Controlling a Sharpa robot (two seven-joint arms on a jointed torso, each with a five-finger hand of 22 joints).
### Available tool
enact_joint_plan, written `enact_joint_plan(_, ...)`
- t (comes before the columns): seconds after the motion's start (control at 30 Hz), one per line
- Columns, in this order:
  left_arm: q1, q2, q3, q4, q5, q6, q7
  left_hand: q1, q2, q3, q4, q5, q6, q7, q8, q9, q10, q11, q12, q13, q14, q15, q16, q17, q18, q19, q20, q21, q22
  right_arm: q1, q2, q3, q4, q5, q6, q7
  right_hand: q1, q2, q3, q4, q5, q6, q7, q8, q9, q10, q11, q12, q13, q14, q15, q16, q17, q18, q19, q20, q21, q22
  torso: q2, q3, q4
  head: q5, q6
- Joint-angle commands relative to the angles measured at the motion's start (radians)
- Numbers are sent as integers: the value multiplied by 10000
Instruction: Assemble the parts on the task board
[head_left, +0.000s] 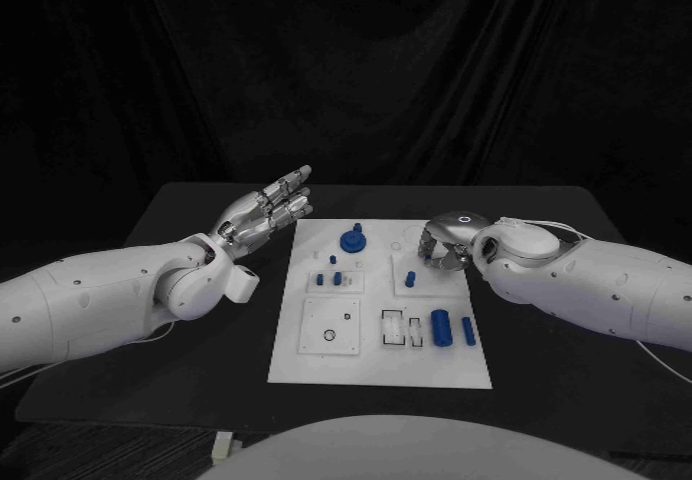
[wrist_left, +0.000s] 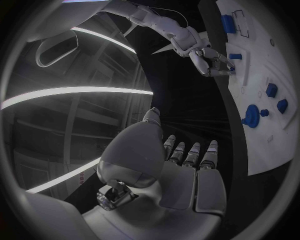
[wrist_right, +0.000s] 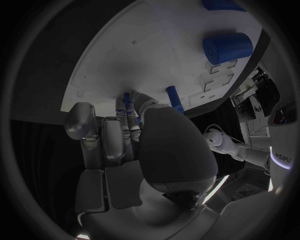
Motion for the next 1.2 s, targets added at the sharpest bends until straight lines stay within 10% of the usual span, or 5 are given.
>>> enact_joint_plan(0.03,-18,19,10,3,70,135,424,114,-18,-1,-77,59,22,69,61,17,4,68,-34,-9,-4,100,-36,-12,178,51,39,64,23,-107,-33,-60,-28,-59,391,-202,19,38,74,-6,13,27,-27,-30,4,17,11,-32,11,-47,-38,-16,36,122,-61,-12,-59,1108,11,6,2,13,-1)
enact_joint_plan(1.2,-42,67,10,-28,70,246,285,335,125,49,-328,551,135,209,75,31,4,327,-34,-9,31,277,-15,5,133,210,66,145,184,59,-280,-57,245,-59,-648,60,368,226,301,-398,535,649,-212,201,232,666,-212,81,53,-1,-247,-363,-302,120,89,-213,-152,1089,-10,-2,5,110,-1)
